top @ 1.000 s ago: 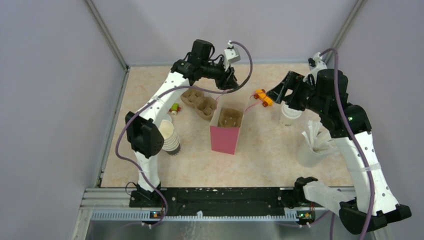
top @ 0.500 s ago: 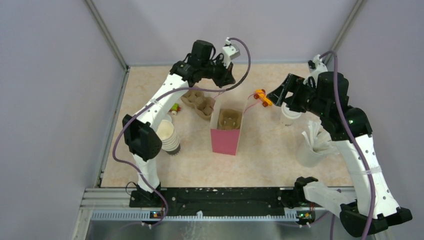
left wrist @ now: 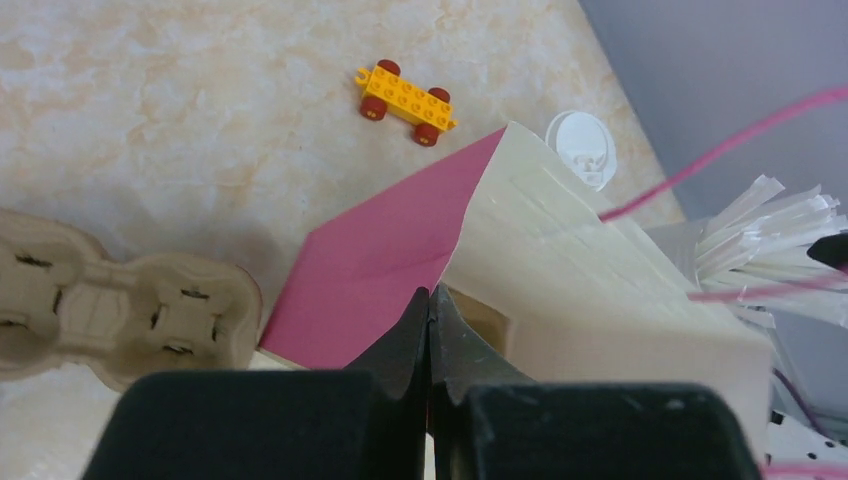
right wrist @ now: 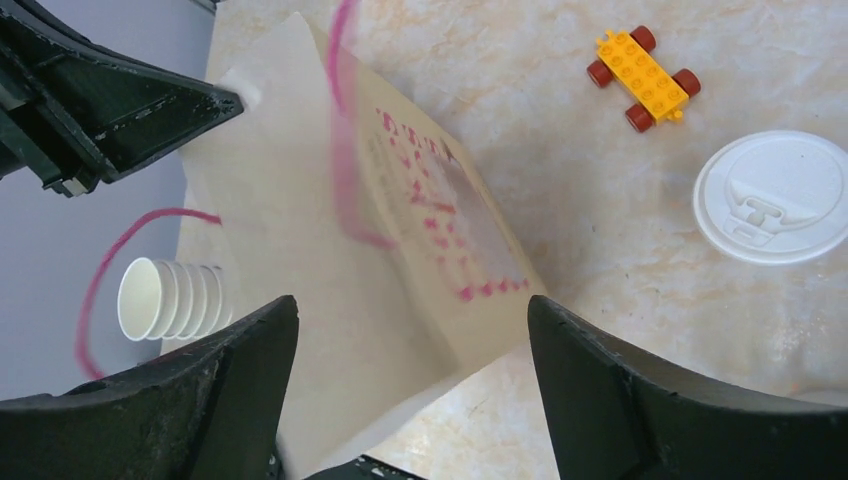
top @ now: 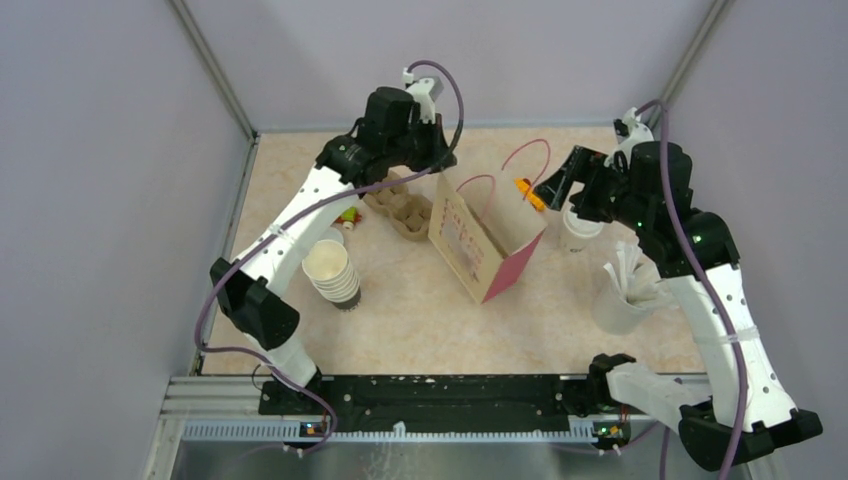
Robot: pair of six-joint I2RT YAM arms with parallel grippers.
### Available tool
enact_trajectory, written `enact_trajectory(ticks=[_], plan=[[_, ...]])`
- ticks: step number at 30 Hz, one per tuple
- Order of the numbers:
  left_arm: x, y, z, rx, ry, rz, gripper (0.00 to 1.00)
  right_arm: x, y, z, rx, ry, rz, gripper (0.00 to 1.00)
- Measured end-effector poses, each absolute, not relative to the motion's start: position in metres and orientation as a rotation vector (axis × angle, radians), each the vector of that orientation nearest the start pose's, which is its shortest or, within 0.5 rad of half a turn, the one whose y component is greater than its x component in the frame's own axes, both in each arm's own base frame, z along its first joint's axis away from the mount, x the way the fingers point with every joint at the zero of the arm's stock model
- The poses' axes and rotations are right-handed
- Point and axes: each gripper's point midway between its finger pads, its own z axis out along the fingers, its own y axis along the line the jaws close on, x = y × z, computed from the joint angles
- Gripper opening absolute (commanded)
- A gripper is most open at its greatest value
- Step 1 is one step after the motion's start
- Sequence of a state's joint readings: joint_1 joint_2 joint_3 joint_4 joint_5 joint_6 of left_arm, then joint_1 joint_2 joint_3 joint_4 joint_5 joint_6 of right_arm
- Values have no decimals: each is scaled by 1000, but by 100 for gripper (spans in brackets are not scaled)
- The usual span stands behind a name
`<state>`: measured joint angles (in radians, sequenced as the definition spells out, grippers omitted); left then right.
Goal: Pack the takeout coffee
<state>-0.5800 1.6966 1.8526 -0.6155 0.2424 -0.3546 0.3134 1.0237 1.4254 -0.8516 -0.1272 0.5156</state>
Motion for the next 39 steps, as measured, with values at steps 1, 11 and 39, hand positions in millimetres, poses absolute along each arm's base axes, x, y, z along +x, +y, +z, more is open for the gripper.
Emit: enact_trajectory(ticks=[1,11,39], plan=[[372,-313,329,360,2102,-820,0,263,130,349,129,2077,642,85],[335,-303,290,150,2265,-821,49,265,118,342,160,2091,565,93],[344,-294,273,524,2335,-641,67,318,32,300,234,2241,71,92]])
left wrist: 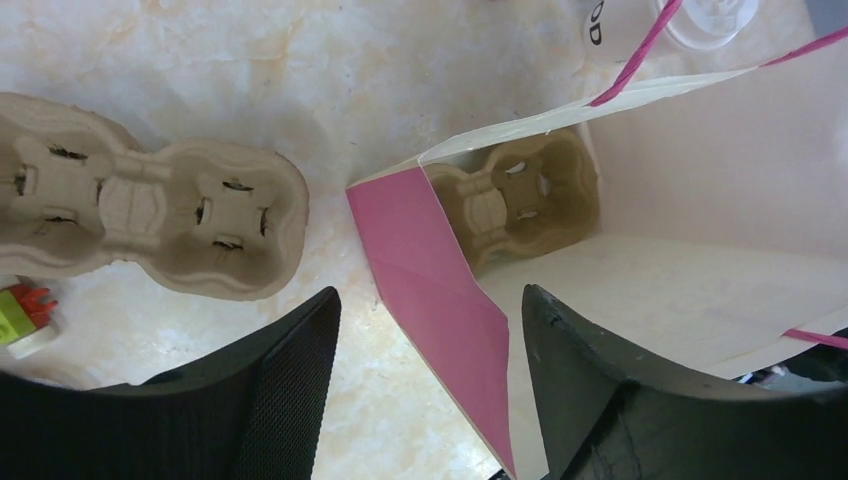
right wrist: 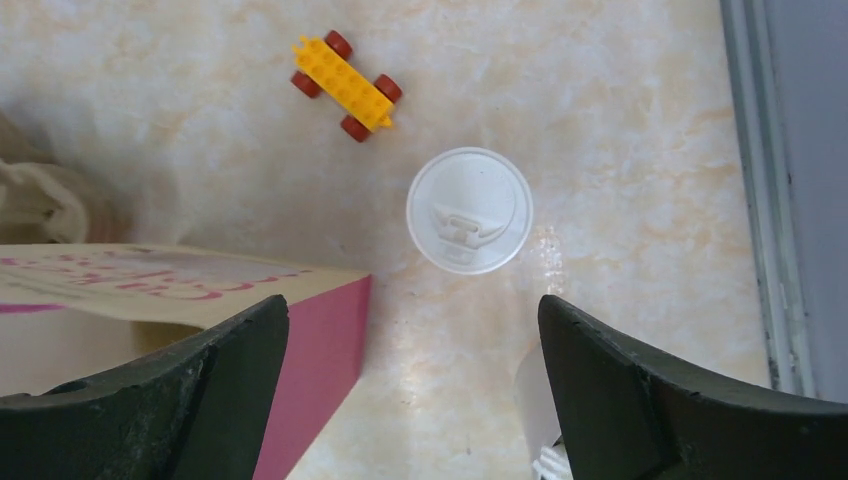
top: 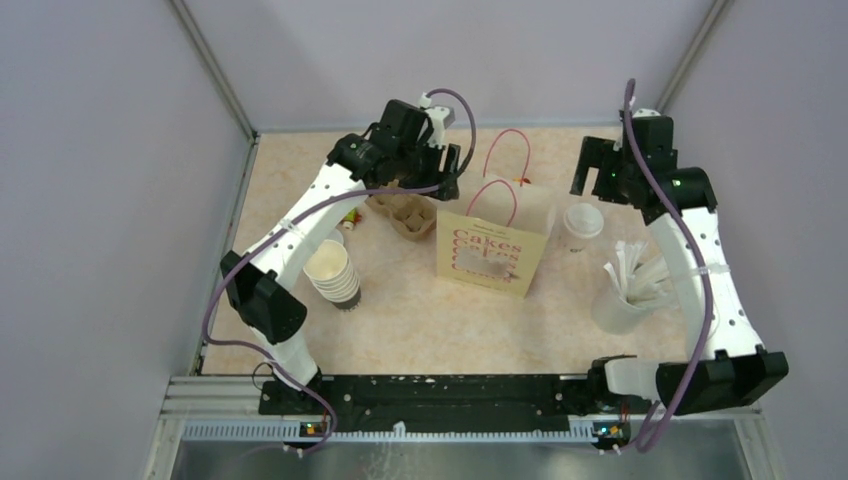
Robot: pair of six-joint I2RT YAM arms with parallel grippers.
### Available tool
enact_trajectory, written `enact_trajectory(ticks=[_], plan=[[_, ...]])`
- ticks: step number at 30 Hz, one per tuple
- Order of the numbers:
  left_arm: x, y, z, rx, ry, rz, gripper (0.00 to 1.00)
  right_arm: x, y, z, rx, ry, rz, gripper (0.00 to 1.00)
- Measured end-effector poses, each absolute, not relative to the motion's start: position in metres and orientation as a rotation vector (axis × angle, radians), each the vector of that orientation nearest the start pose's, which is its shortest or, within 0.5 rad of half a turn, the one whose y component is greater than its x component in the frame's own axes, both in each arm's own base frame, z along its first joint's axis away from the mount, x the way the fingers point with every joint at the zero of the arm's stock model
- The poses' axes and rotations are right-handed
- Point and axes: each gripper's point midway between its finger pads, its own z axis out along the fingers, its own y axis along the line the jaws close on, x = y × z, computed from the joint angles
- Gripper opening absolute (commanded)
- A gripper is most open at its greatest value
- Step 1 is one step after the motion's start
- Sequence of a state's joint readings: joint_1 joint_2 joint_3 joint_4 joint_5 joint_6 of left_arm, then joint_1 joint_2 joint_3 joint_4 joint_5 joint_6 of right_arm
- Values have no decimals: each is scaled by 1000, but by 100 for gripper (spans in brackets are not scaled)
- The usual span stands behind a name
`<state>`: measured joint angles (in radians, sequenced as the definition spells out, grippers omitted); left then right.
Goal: Pack the takeout coffee
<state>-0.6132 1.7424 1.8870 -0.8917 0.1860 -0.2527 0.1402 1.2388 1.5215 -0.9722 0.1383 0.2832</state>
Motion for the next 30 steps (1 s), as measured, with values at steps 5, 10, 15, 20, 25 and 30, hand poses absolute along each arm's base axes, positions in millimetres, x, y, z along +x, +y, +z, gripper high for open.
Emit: enact_trajectory(ticks=[5,10,15,20,25,30], plan=[[345,-295,273,578,2312,-628,30,331,22,260,162,2363,-32,98],[341,-297,275,616,2305,-648,5,344,8,210,148,2513,-71,99],[333,-299,274,612,2334,-689,1,350,-1,175,148,2621,-45,99],[326,-298,278,553,2365,-718,5,355,-2,155,121,2674,-32,99],[310,-290,285,443,2394,-756,6,361,1,152,101,2670,-9,93],[300,-285,293,381,2400,-784,16,364,2,153,100,2656,-3,88]])
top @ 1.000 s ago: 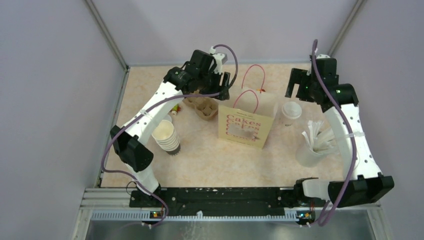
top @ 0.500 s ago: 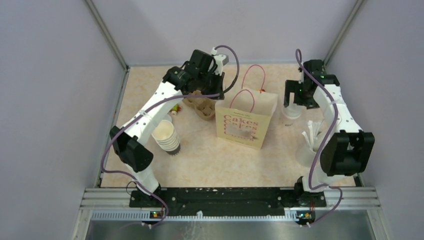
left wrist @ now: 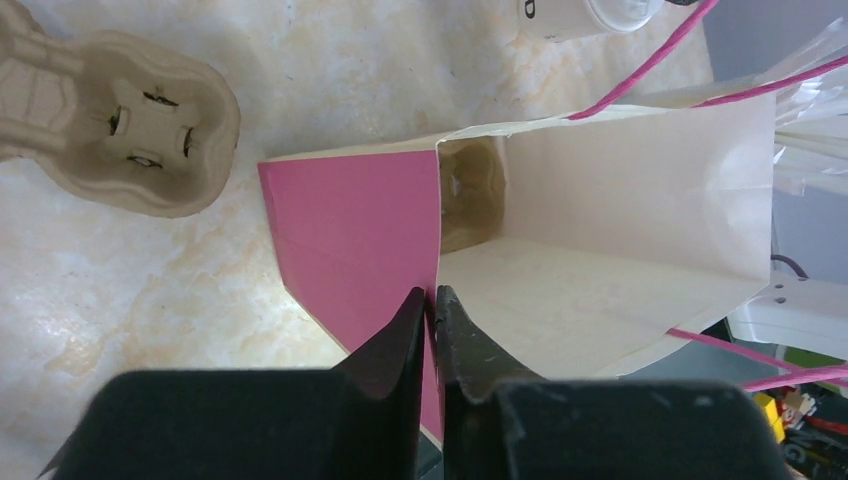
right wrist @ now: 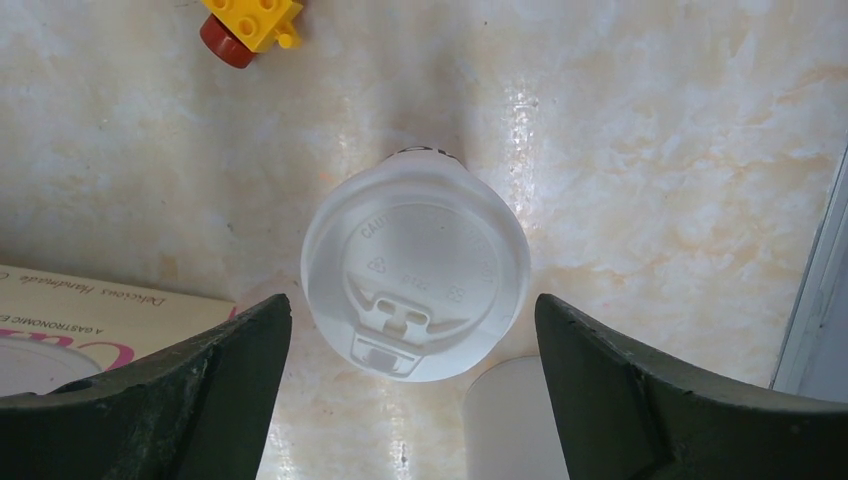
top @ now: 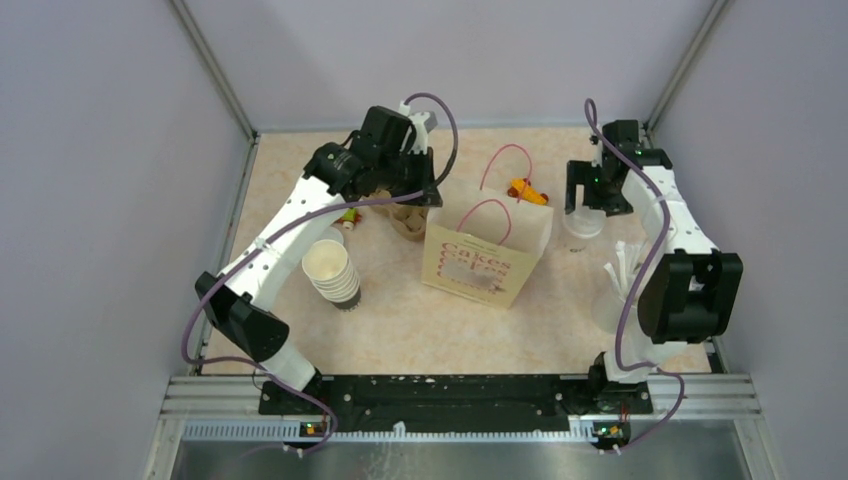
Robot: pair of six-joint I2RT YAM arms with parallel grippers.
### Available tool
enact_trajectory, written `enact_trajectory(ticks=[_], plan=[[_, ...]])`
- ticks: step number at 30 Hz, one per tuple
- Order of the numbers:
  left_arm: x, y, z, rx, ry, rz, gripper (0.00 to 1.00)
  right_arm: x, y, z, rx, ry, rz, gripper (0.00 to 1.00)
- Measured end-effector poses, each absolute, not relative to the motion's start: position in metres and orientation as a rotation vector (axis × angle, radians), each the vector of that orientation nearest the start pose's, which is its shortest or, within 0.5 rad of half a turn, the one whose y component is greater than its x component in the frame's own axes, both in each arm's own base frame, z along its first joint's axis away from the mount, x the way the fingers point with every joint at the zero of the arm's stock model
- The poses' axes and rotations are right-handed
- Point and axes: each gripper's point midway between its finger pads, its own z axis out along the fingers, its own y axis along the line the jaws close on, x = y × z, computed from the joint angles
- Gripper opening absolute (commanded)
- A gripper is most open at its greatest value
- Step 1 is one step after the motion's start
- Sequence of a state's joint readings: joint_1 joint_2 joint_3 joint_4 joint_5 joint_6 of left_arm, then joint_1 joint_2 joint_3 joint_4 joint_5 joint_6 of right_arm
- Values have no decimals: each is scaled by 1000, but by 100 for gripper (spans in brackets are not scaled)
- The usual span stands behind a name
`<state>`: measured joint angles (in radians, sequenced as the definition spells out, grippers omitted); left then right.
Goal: Pack the takeout coffee
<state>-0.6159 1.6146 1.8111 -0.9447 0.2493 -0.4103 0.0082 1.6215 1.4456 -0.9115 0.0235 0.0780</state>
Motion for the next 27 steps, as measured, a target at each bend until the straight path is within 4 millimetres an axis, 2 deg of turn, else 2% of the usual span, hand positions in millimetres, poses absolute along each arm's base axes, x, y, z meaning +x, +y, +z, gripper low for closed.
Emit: enact_trajectory(ticks=[4,6,9,13,15,16,17,19,27], plan=[[299,-286,292,355,2412,-793,29,364,2,148,101,2661,-3,85],[297,-285,287,338,2427,-795,33,363,2,146,102,2667,-5,86],[292,-281,280,323,2450,-787,44,363,1,145,103,2670,-11,87],[291,-279,283,308,2443,-784,51,364,1,143,103,2671,-11,87],[292,-277,286,311,2431,-775,58,365,1,141,103,2670,-11,86],[292,-276,287,314,2424,-766,64,366,1,141,102,2670,-10,86],[292,-275,287,320,2419,-760,73,366,1,140,102,2670,-10,85],[294,-273,288,329,2410,-742,97,367,2,138,102,2674,-7,84],[298,-264,291,339,2379,-675,99,373,1,135,103,2662,-11,80]])
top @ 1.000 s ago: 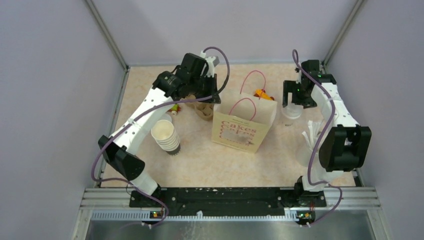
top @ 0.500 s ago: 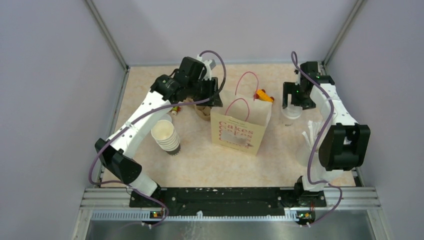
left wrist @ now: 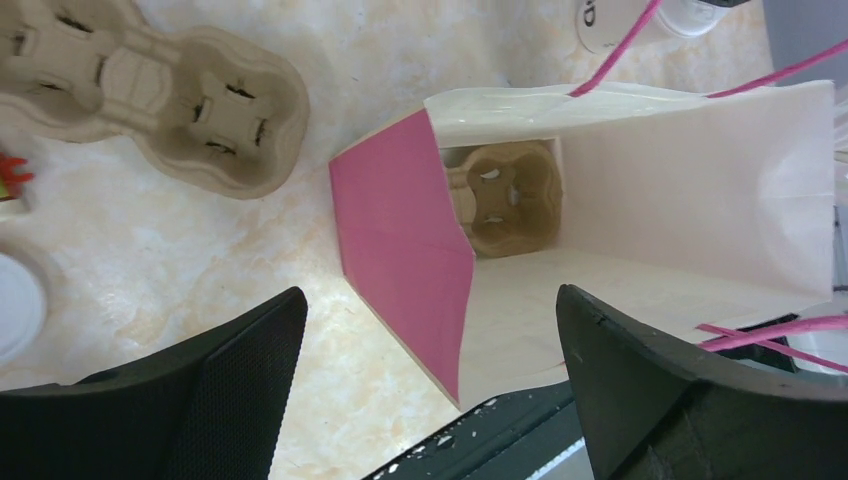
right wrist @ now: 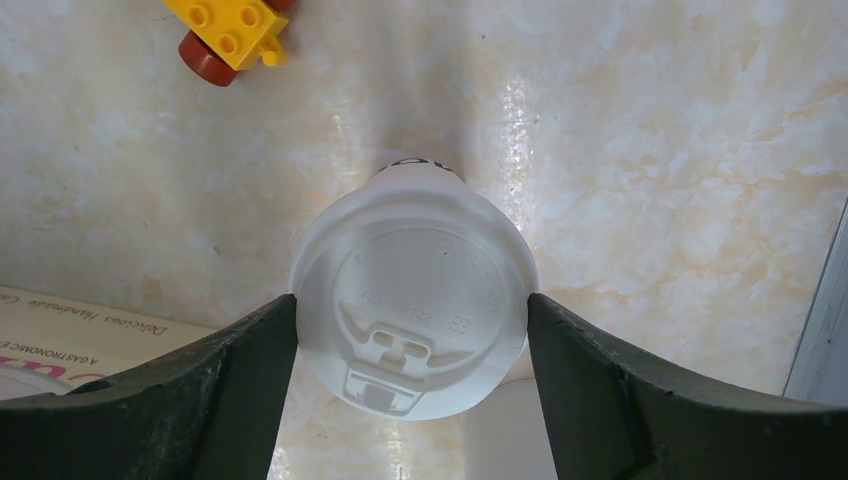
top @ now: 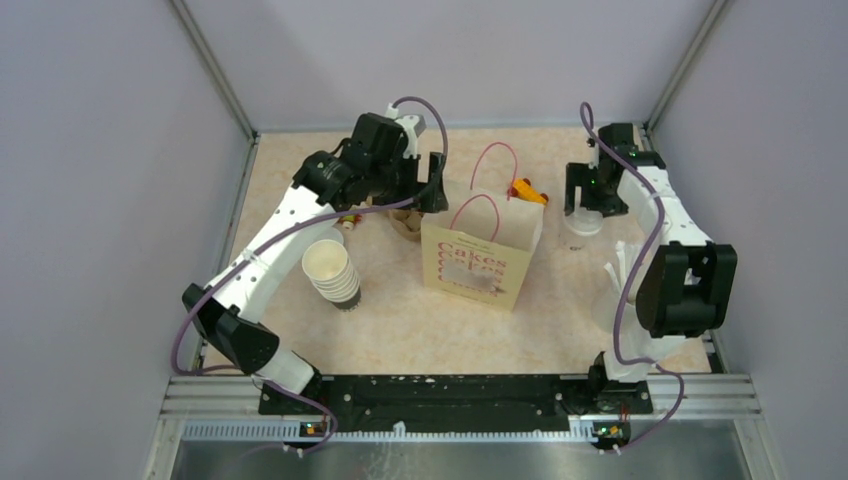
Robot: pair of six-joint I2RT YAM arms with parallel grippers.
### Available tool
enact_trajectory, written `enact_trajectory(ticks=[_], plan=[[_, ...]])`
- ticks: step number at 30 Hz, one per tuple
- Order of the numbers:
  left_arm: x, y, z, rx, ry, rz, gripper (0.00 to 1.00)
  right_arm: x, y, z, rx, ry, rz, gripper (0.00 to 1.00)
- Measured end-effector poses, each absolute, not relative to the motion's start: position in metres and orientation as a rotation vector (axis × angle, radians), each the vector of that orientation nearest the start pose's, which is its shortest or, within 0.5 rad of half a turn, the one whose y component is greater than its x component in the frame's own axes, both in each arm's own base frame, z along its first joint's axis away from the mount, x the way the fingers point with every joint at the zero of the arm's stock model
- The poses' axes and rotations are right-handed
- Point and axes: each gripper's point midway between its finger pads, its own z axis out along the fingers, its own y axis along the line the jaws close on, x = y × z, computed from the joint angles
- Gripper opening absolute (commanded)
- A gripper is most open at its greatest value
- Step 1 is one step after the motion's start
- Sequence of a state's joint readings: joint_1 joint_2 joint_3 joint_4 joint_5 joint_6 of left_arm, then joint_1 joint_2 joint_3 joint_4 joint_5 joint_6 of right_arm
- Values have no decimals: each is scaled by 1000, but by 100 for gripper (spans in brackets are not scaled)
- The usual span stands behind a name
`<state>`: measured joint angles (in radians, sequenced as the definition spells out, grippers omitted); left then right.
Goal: Pack the takeout coffee
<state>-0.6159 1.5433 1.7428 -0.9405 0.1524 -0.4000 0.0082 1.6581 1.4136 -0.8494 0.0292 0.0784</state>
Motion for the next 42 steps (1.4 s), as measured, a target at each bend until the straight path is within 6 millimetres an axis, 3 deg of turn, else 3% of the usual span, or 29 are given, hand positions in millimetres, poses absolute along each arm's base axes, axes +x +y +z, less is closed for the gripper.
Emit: enact_trajectory(ticks=[9,13,20,25,35,42], plan=[[316,-224,303,284,2306,-479,99,375,0,134,106,2645,-19,74],[320,-215,307,298,2289,-459,94,375,0,135,106,2646,-18,73],[309,-233,308,420,2290,-580,80,372,0,136,109,2658,-18,70],[313,-249,305,485,2295,-637,78,365,1,145,130,2675,-13,69],[318,-271,301,581,2290,-674,73,362,2,213,164,2524,9,67],[315,-279,294,614,2305,-678,68,353,4,237,168,2506,15,66]])
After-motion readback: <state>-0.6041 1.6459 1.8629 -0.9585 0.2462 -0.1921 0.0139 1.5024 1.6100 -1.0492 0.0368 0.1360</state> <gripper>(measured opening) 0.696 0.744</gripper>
